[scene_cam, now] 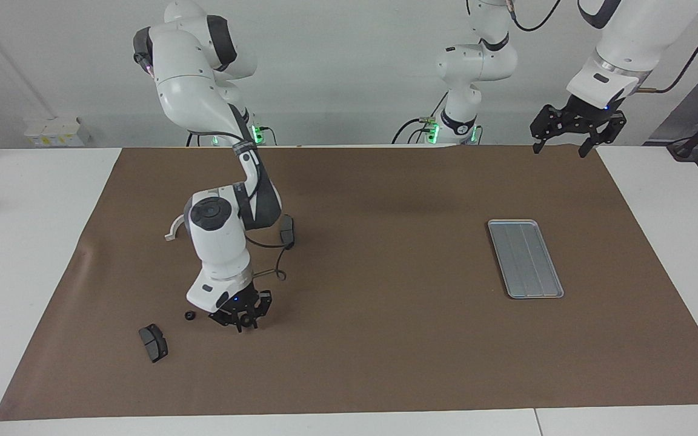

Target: Place bearing gear from tray to pile

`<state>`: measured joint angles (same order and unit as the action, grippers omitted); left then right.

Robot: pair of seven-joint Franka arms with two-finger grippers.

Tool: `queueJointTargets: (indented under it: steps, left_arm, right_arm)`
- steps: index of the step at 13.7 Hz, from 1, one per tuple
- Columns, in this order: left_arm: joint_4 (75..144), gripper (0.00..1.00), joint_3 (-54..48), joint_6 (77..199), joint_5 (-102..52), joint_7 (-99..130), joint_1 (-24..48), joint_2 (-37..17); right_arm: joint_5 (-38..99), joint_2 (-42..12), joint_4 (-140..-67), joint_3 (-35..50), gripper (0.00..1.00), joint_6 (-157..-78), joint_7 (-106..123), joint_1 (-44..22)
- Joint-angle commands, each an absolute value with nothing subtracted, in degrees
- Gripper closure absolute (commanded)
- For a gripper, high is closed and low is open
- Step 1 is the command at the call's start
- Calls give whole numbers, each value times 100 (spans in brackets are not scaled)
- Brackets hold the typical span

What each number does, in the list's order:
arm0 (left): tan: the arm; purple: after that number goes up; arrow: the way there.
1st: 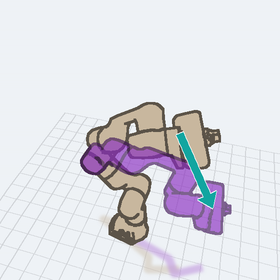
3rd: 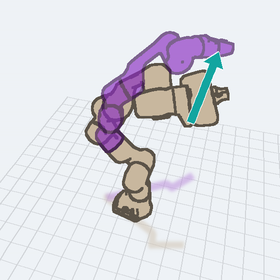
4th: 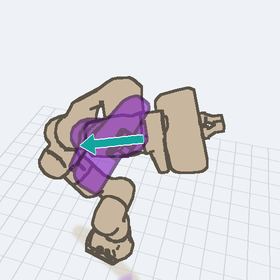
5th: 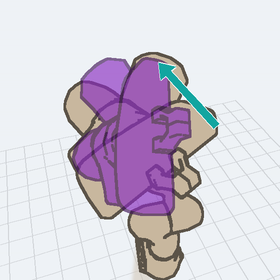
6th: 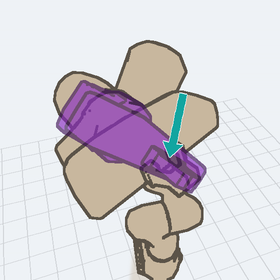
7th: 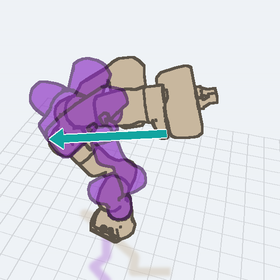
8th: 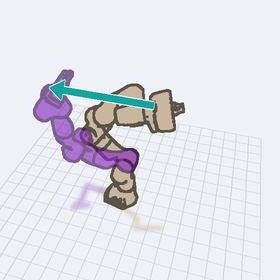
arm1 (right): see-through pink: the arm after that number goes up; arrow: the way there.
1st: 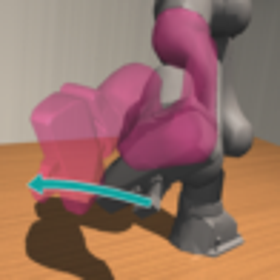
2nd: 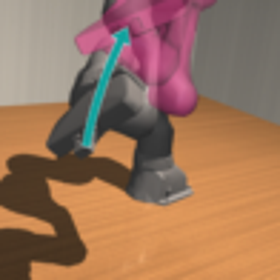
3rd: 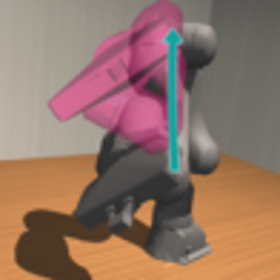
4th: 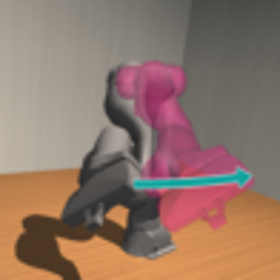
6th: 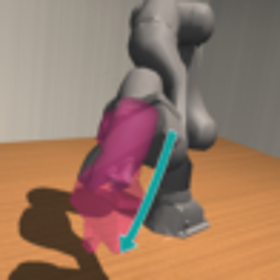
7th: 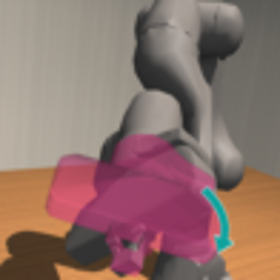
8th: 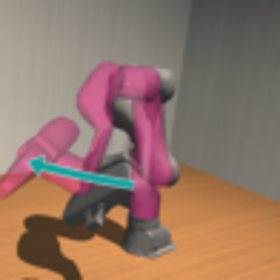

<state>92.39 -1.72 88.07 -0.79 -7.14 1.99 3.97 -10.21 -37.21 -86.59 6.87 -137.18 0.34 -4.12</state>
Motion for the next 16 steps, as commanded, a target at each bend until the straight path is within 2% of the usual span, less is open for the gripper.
queueJointTargets:
  steps: [1, 4, 5, 7, 8, 11, 14, 16]
  left_arm:
    - [9422, 0, -149, 8780, -70, -659, 202, 571]
    - [9422, 0, -150, 8772, -70, -659, 193, 580]
    - [9422, 0, -149, 8789, -70, -659, 176, 580]
    - [9439, 0, -158, 8763, -70, -659, 176, 571]
    - [9439, 0, -158, 8780, -70, -659, 97, 571]
    - [9466, 0, -167, 8789, -70, -659, -61, 571]
    - [9466, 0, -158, 8771, -70, -659, -202, 571]
    - [9466, 0, -149, 8771, -62, -659, -97, 580]
  right_arm:
    - [-1037, -3700, -8640, 800, 86, -13772, 360, -176]
    - [-1055, -3700, -8640, 800, 80, -13904, 430, -27]
    - [-1037, -3700, -8640, 791, 68, -13948, 422, -26]
    - [-1020, -3630, -8640, 800, 21, -13913, 396, -35]
    - [-1011, -3552, -8640, 800, 14, -13852, 396, -26]
    - [-984, -3244, -8622, 791, 12, -13283, 396, -18]
    - [-976, -2910, -8141, 791, 12, -11967, 387, -26]
    - [-976, -2577, -8068, 774, 12, -11332, 387, 0]
